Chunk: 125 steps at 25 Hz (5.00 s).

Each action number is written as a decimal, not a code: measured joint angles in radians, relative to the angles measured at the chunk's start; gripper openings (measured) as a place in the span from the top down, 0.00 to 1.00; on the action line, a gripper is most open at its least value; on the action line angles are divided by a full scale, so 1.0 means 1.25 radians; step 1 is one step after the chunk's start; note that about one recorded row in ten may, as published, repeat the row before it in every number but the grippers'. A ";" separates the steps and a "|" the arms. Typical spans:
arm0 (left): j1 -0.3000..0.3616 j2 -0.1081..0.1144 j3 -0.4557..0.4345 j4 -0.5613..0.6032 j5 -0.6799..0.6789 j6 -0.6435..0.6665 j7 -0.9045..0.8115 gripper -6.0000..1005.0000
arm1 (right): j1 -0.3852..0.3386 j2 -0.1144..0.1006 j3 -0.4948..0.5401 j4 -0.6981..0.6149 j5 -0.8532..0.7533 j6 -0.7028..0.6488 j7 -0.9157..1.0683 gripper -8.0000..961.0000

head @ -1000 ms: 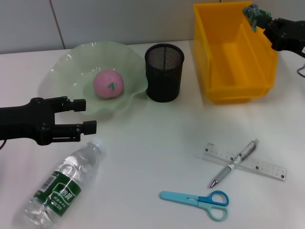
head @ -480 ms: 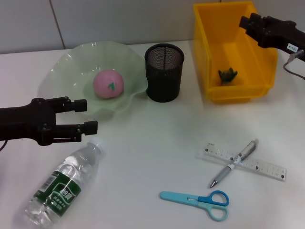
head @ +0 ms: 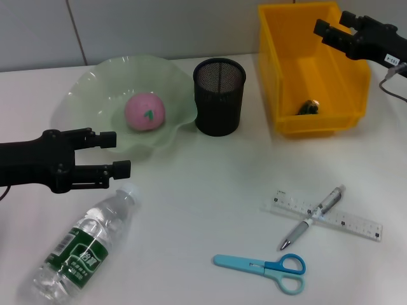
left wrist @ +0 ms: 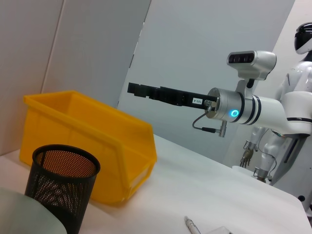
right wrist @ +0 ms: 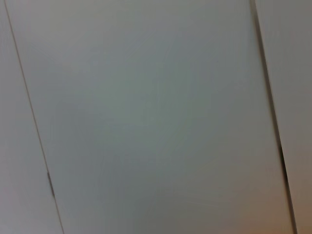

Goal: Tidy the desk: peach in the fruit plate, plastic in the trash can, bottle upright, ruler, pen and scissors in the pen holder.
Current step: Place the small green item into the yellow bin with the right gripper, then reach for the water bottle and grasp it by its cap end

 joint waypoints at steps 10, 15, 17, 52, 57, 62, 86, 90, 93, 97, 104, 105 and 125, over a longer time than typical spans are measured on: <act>-0.002 0.000 0.000 -0.001 0.000 -0.001 0.005 0.17 | -0.005 0.003 -0.001 -0.006 0.026 -0.009 0.001 0.22; -0.004 0.000 0.000 -0.001 0.000 -0.002 0.005 0.17 | -0.014 0.002 -0.003 -0.020 0.033 -0.056 0.006 0.22; -0.004 0.000 0.000 -0.001 0.000 -0.002 0.005 0.17 | -0.020 0.000 -0.005 -0.031 0.033 -0.094 0.021 0.22; 0.002 -0.009 0.000 0.003 0.019 -0.006 -0.020 0.17 | -0.033 -0.042 -0.124 -0.134 -0.431 -0.501 0.112 0.23; -0.008 -0.010 0.005 0.037 0.028 -0.004 -0.078 0.17 | -0.034 -0.041 -0.124 -0.133 -0.437 -0.490 0.111 0.23; -0.023 -0.038 0.001 0.189 0.139 -0.006 -0.238 0.17 | -0.032 -0.041 -0.126 -0.133 -0.455 -0.470 0.109 0.23; -0.371 -0.134 0.152 0.308 0.788 0.039 -0.879 0.17 | -0.022 -0.049 -0.132 -0.152 -0.469 -0.462 0.088 0.23; -0.379 -0.136 0.163 0.282 0.806 0.022 -0.936 0.17 | -0.017 -0.050 -0.133 -0.152 -0.478 -0.462 0.087 0.23; -0.379 -0.137 0.176 0.271 0.808 0.016 -0.955 0.17 | -0.014 -0.050 -0.133 -0.152 -0.479 -0.462 0.080 0.23; -0.376 -0.137 0.194 0.259 0.809 0.002 -0.976 0.17 | -0.006 -0.051 -0.134 -0.153 -0.479 -0.462 0.076 0.23; -0.371 -0.137 0.206 0.231 0.811 -0.022 -0.986 0.17 | 0.000 -0.053 -0.143 -0.154 -0.480 -0.462 0.069 0.23; -0.369 -0.137 0.206 0.229 0.811 -0.025 -0.985 0.17 | 0.000 -0.053 -0.143 -0.154 -0.480 -0.462 0.067 0.23; -0.378 -0.136 0.225 0.130 0.812 -0.090 -0.942 0.18 | 0.007 -0.050 -0.144 -0.149 -0.482 -0.455 0.057 0.23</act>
